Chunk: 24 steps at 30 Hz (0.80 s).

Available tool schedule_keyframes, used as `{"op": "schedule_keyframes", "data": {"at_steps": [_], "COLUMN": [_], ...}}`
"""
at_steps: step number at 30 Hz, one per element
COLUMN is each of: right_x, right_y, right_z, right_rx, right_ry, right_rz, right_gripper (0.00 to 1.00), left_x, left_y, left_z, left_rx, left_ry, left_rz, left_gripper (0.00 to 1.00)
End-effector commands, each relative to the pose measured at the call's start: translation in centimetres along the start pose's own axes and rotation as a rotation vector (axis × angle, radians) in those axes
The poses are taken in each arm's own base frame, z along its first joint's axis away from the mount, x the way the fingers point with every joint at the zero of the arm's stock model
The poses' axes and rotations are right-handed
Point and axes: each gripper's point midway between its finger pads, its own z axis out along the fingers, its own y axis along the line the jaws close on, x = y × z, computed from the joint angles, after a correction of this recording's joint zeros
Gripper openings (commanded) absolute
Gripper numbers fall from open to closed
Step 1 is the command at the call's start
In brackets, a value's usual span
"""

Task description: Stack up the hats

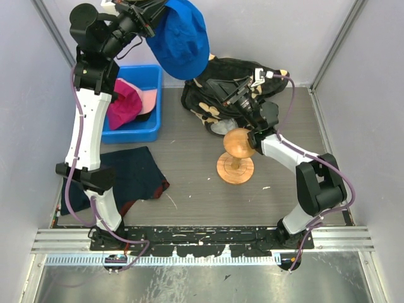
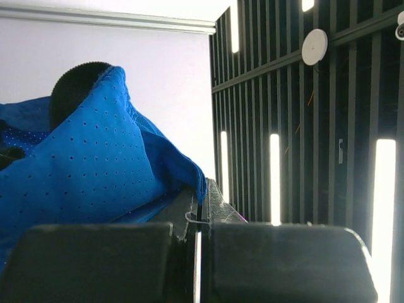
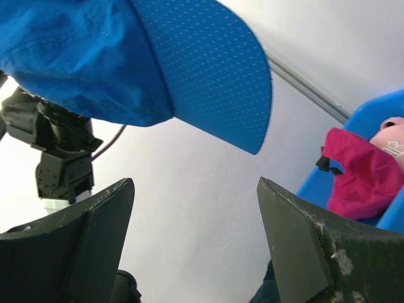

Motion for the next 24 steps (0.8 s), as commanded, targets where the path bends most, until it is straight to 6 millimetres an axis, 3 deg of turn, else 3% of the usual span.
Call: {"op": "schedule_keyframes", "data": {"at_steps": [1, 15, 24], "right_x": [-0.5, -0.1, 1.0], "right_y": [4.3, 3.0, 3.8], "right_z": [0.3, 1.8, 2.9], "right_rx": [-0.164, -0.232, -0.273], "right_ry": [-0.052, -0.075, -0.071], "right_rz": [-0.005, 0.0, 0.026], "right_gripper": [0.84, 0.9, 0.9], "left_x": [1.9, 4.1, 4.1], "left_y": [-3.3, -4.4, -4.3], "left_z": [-1.1, -1.1, -1.1], "left_rx": [0.091, 0.109, 0.106], "left_ry": [0.018, 0.026, 0.021], "left_rz": [0.03, -0.031, -0.036], "left_gripper": [0.0, 0.0, 0.0]}}
